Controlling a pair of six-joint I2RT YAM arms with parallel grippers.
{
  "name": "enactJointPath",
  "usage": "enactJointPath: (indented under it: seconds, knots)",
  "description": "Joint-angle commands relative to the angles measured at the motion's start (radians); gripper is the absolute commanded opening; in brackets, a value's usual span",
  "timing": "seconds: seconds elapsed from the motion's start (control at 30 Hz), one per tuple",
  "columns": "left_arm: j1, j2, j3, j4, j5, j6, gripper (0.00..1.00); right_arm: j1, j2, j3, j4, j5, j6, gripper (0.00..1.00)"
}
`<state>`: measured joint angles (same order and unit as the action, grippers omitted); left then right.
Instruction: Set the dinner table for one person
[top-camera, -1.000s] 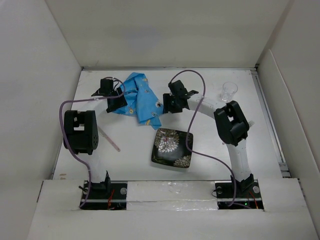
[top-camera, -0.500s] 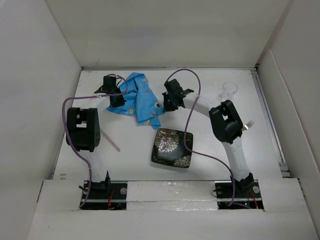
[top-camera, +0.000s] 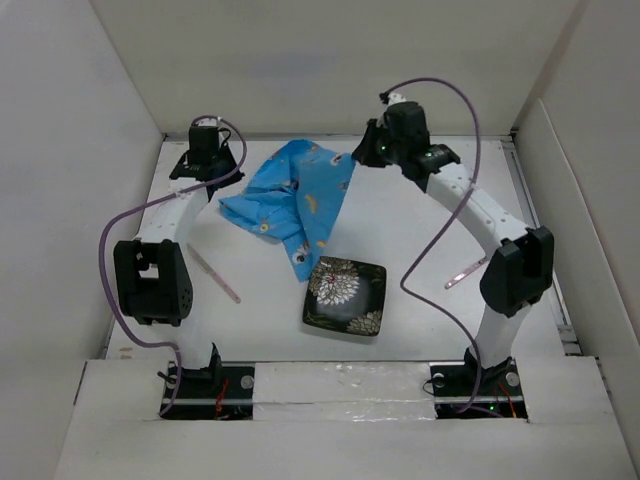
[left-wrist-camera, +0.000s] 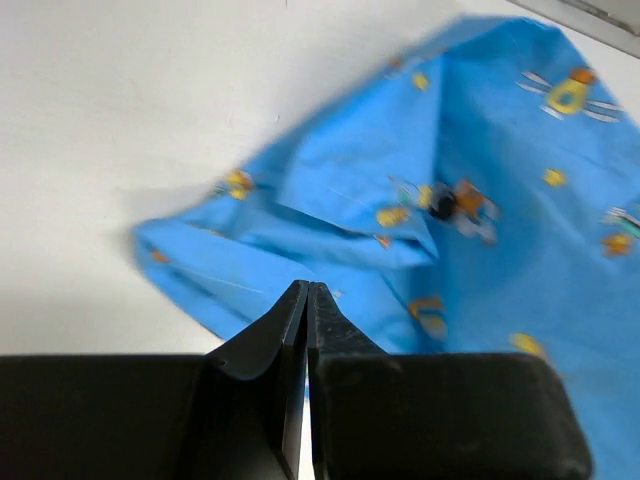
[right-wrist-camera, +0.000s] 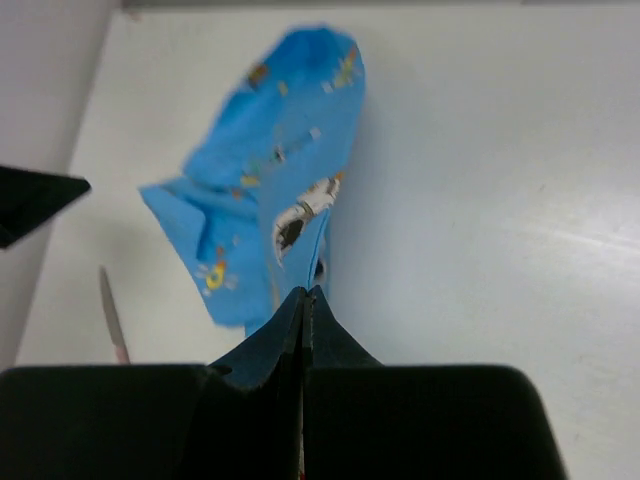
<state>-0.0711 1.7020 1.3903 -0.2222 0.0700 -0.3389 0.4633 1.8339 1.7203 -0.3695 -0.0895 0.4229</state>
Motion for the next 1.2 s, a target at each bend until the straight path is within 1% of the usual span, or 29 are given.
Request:
enactJointPath:
  seconds: [0.0,0.03,0.07,0.1,0.13,0.17,0.2,0.23,0.27,0.3,0.33,0.37,0.4,0.43,0.47,0.5,0.53,0.57,0.6,0.63,0.67,0.7,0.73,0.77,0.8,0.87,0.93,1.0,1.17]
  knots:
    - [-0.025,0.008,0.027,-0.052,-0.025,0.069,0.01,-0.064,0.027,0.071,0.032,0.034,-0.026,0.0]
    - [-0.071,0.021,0.021,-0.057,-0.101,0.087,0.06,-0.084,0.109,0.126,0.014,0.045,-0.024,0.0]
    - [-0.096,0.024,0.012,-0.054,-0.125,0.118,0.11,-0.122,0.17,0.279,-0.052,0.053,-0.018,0.0]
    - [-0.119,0.024,-0.005,-0.046,-0.133,0.127,0.21,-0.138,0.23,0.359,-0.078,0.065,-0.016,0.0]
    - [-0.157,0.024,-0.011,-0.026,-0.131,0.136,0.28,-0.149,0.346,0.443,-0.112,0.066,-0.015,0.12]
    - [-0.174,0.022,-0.016,-0.019,-0.131,0.147,0.33,-0.159,0.402,0.526,-0.188,0.066,-0.012,0.31]
    - [-0.191,0.022,-0.013,-0.011,-0.131,0.165,0.39,-0.169,0.451,0.694,-0.233,0.063,-0.013,0.65]
    - [-0.206,0.03,-0.008,-0.006,-0.139,0.175,0.4,-0.169,0.493,0.763,-0.284,0.057,-0.015,0.73]
    - [-0.238,0.038,-0.002,-0.006,-0.144,0.184,0.42,-0.169,0.519,0.803,-0.345,0.048,-0.041,0.78]
    - [-0.255,0.044,0.013,-0.005,-0.154,0.204,0.43,-0.169,0.501,0.756,-0.342,0.042,-0.055,0.8]
    - [-0.271,0.06,0.022,0.003,-0.165,0.216,0.43,-0.158,0.467,0.678,-0.274,0.036,-0.062,0.8]
    - [-0.303,0.073,0.029,0.007,-0.171,0.233,0.44,-0.144,0.368,0.585,-0.228,0.033,-0.079,0.79]
    - [-0.32,0.088,0.054,0.009,-0.186,0.247,0.44,-0.144,0.308,0.481,-0.185,0.036,-0.081,0.68]
    - [-0.334,0.125,0.073,-0.005,-0.252,0.271,0.43,-0.131,0.25,0.273,-0.095,0.037,-0.076,0.51]
    - [-0.343,0.149,0.091,-0.017,-0.281,0.276,0.43,-0.121,0.198,0.177,-0.057,0.031,-0.047,0.27]
    - [-0.343,0.175,0.139,-0.034,-0.294,0.281,0.43,-0.121,0.106,0.092,-0.033,-0.007,-0.038,0.0]
    - [-0.343,0.233,0.172,-0.092,-0.318,0.279,0.43,-0.111,0.072,-0.047,-0.008,-0.028,-0.032,0.0]
    - [-0.343,0.26,0.2,-0.112,-0.343,0.278,0.43,-0.094,0.042,-0.1,-0.012,-0.03,-0.026,0.0]
    - [-0.343,0.286,0.222,-0.129,-0.346,0.262,0.42,-0.08,-0.041,-0.248,-0.044,-0.01,-0.003,0.0]
    - [-0.343,0.286,0.222,-0.129,-0.346,0.262,0.42,-0.08,-0.042,-0.249,-0.045,-0.01,-0.003,0.0]
    - [-0.343,0.283,0.205,-0.125,-0.34,0.256,0.43,-0.065,-0.068,-0.299,-0.039,-0.021,0.007,0.15]
    - [-0.343,0.266,0.193,-0.114,-0.325,0.249,0.43,-0.064,-0.125,-0.348,-0.023,-0.029,0.019,0.28]
    - [-0.343,0.26,0.179,-0.109,-0.317,0.244,0.44,-0.042,-0.149,-0.432,-0.02,-0.036,0.04,0.38]
    - [-0.343,0.249,0.149,-0.105,-0.315,0.247,0.48,-0.041,-0.171,-0.468,-0.019,-0.035,0.05,0.55]
    - [-0.343,0.237,0.136,-0.1,-0.312,0.248,0.51,-0.029,-0.206,-0.496,-0.023,-0.03,0.059,0.58]
    - [-0.343,0.234,0.099,-0.092,-0.308,0.256,0.55,-0.029,-0.222,-0.572,-0.022,0.006,0.08,0.62]
    - [-0.343,0.249,0.111,-0.083,-0.277,0.259,0.57,-0.057,-0.202,-0.605,-0.026,0.027,0.092,0.62]
    - [-0.343,0.269,0.125,-0.1,-0.268,0.259,0.56,-0.066,-0.19,-0.593,-0.035,0.024,0.09,0.62]
    - [-0.343,0.334,0.2,-0.121,-0.254,0.284,0.58,-0.084,-0.066,-0.512,-0.066,0.053,0.063,0.62]
